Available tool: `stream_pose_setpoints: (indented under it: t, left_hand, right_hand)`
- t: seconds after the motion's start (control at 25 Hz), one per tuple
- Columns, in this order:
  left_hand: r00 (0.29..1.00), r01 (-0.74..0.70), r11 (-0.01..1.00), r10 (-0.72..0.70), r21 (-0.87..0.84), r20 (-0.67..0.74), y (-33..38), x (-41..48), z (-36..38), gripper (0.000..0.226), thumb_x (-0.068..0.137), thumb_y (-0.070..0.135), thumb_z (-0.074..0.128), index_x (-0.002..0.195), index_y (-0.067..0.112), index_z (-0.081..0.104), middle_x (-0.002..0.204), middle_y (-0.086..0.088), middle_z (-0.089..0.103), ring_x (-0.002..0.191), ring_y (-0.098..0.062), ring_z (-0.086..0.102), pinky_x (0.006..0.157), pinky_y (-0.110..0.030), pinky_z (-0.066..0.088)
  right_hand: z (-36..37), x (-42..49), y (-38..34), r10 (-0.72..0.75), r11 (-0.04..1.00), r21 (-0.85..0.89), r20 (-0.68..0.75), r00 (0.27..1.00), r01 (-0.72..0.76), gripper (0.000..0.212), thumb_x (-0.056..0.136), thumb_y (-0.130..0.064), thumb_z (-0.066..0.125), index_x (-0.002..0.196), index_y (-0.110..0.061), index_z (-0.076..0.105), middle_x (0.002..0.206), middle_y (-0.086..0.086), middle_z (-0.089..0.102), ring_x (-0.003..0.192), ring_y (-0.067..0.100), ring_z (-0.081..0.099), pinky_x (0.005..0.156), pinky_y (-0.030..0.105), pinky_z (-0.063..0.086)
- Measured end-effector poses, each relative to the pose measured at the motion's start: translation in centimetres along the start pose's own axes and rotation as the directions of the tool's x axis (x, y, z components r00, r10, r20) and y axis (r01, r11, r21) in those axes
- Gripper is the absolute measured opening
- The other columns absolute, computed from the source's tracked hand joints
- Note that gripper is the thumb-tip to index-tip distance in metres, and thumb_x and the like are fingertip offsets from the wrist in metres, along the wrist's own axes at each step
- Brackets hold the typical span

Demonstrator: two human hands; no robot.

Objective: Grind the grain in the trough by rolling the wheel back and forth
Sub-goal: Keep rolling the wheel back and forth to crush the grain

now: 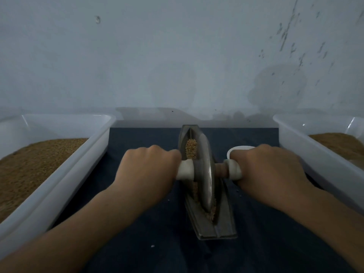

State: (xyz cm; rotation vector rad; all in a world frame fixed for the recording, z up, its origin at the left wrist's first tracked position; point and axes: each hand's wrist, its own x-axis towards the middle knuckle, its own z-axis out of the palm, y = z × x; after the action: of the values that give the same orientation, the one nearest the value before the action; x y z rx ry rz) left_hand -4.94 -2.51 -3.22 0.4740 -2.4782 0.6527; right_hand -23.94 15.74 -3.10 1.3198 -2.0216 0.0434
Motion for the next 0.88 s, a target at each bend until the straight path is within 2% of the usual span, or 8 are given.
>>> stream_pose_setpoints:
  t: [0.12, 0.2, 0.32, 0.44, 0.56, 0.68, 0.8, 0.88]
  left_hand:
    - [0.995, 0.029, 0.998, -0.033, 0.047, 0.09, 0.1, 1.5, 1.4, 0.048, 0.065, 0.034, 0.077, 0.075, 0.029, 0.03, 0.058, 0.008, 0.015, 0.045, -0.012, 0.013, 0.045, -0.024, 0.01]
    - [0.987, 0.108, 0.993, -0.112, 0.045, 0.114, -0.2, 3.9, 3.7, 0.028, 0.082, 0.031, 0.065, 0.081, 0.026, 0.037, 0.062, 0.007, 0.025, 0.053, -0.019, 0.033, 0.049, -0.031, 0.025]
    - [0.968, 0.201, 0.98, -0.197, -0.009, 0.155, -0.6, 6.3, 4.9, 0.007, 0.089, 0.025, 0.059, 0.089, 0.023, 0.052, 0.067, 0.004, 0.036, 0.063, -0.023, 0.045, 0.056, -0.034, 0.034]
    - [0.974, 0.189, 0.982, -0.184, -0.021, 0.135, -0.3, 4.3, 3.7, 0.021, 0.086, 0.027, 0.061, 0.083, 0.025, 0.04, 0.066, 0.005, 0.034, 0.056, -0.02, 0.038, 0.051, -0.032, 0.029]
    - [0.998, 0.052, 0.998, -0.053, 0.027, 0.016, 0.6, 0.5, 1.0, 0.047, 0.063, 0.027, 0.077, 0.074, 0.025, 0.031, 0.055, 0.007, 0.023, 0.043, -0.015, 0.016, 0.046, -0.024, 0.007]
    - [0.998, 0.068, 0.997, -0.068, 0.025, 0.018, 0.7, -0.3, -0.3, 0.055, 0.051, 0.023, 0.082, 0.069, 0.024, 0.031, 0.05, 0.006, 0.029, 0.04, -0.015, 0.017, 0.049, -0.02, 0.004]
    - [0.989, 0.107, 0.99, -0.116, 0.095, 0.088, 0.7, 1.8, 2.0, 0.034, 0.075, 0.027, 0.07, 0.074, 0.024, 0.036, 0.057, 0.007, 0.029, 0.044, -0.015, 0.022, 0.045, -0.026, 0.011]
    - [0.988, 0.133, 0.986, -0.141, 0.097, 0.07, 0.3, 4.9, 3.6, 0.016, 0.086, 0.026, 0.062, 0.084, 0.021, 0.048, 0.065, 0.004, 0.041, 0.052, -0.019, 0.043, 0.047, -0.03, 0.024]
  right_hand:
    - [1.1, 1.1, -0.1, 0.042, 0.999, -0.005, 0.074, 0.996, -0.042, 0.056, 0.058, -0.037, 0.076, 0.062, -0.035, 0.02, 0.052, -0.013, 0.017, 0.045, 0.002, 0.01, 0.049, 0.017, 0.004]
    - [3.1, 3.7, -0.2, 0.076, 0.997, 0.015, 0.112, 0.991, -0.079, 0.043, 0.073, -0.035, 0.073, 0.065, -0.032, 0.031, 0.058, -0.01, 0.033, 0.048, 0.013, 0.031, 0.048, 0.022, 0.016]
    - [4.2, 7.7, -0.2, 0.126, 0.989, 0.049, 0.201, 0.971, -0.139, 0.03, 0.084, -0.033, 0.066, 0.069, -0.029, 0.041, 0.076, -0.003, 0.056, 0.07, 0.023, 0.056, 0.057, 0.029, 0.036]
    - [2.9, 6.0, -0.2, 0.099, 0.992, 0.057, 0.196, 0.975, -0.113, 0.033, 0.082, -0.034, 0.066, 0.067, -0.03, 0.038, 0.069, -0.007, 0.046, 0.064, 0.02, 0.047, 0.054, 0.028, 0.031]
    - [0.8, 1.0, -0.3, 0.033, 0.999, 0.033, 0.081, 0.996, -0.035, 0.051, 0.068, -0.034, 0.073, 0.061, -0.032, 0.023, 0.055, -0.013, 0.028, 0.047, 0.007, 0.027, 0.047, 0.021, 0.012]
    - [-0.1, -0.3, -0.2, 0.025, 1.0, 0.012, -0.006, 1.0, -0.025, 0.065, 0.052, -0.035, 0.079, 0.063, -0.034, 0.016, 0.052, -0.014, 0.012, 0.047, -0.003, 0.007, 0.05, 0.016, 0.003]
    - [2.1, 2.0, -0.4, 0.063, 0.998, 0.023, 0.09, 0.994, -0.066, 0.054, 0.066, -0.034, 0.078, 0.063, -0.035, 0.025, 0.055, -0.014, 0.026, 0.046, 0.008, 0.026, 0.048, 0.019, 0.012]
    - [4.4, 4.6, -0.4, 0.164, 0.976, 0.116, 0.167, 0.972, -0.185, 0.034, 0.081, -0.034, 0.068, 0.068, -0.033, 0.037, 0.066, -0.007, 0.047, 0.06, 0.019, 0.044, 0.052, 0.027, 0.029]
